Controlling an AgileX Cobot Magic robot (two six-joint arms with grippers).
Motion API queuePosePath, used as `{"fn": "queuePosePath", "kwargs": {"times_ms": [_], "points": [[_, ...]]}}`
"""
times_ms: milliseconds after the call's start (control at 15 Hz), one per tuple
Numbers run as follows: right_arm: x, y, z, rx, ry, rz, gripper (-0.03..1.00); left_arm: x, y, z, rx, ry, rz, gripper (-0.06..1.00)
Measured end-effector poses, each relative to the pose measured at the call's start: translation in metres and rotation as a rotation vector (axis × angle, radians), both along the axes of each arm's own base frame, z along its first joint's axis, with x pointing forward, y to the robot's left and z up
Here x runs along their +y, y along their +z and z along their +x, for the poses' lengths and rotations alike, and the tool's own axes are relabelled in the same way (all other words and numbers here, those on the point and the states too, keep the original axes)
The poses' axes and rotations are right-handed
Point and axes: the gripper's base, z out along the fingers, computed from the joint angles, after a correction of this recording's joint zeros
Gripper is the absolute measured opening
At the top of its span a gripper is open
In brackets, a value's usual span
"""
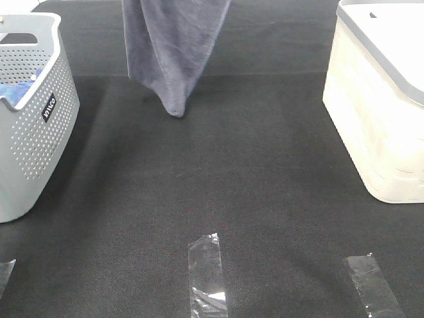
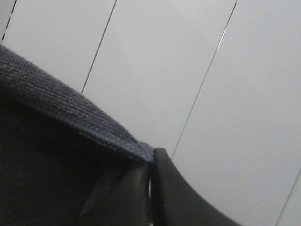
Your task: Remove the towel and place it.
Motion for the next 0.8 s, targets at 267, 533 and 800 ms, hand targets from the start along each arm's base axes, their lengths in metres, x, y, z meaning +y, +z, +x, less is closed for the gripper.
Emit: {"fn": "queuePosePath", "kwargs": {"times_ms": [267, 533, 800], "points": [[-0.002, 0.01, -0.003, -0.094, 0.035, 0.028, 0.0, 0.004, 0.033, -0.011, -0.015, 0.025, -0.007, 0.0], [-0.002, 0.019, -0.006, -0.128, 0.042, 0.044, 0.0, 0.006, 0.016, 0.004, 0.235, 0.082, 0.04, 0.0], [-0.004, 0.036, -0.012, -0.172, 0.043, 0.07, 0.0, 0.005, 0.001, 0.011, 0.408, 0.127, 0.091, 0.0]]}}
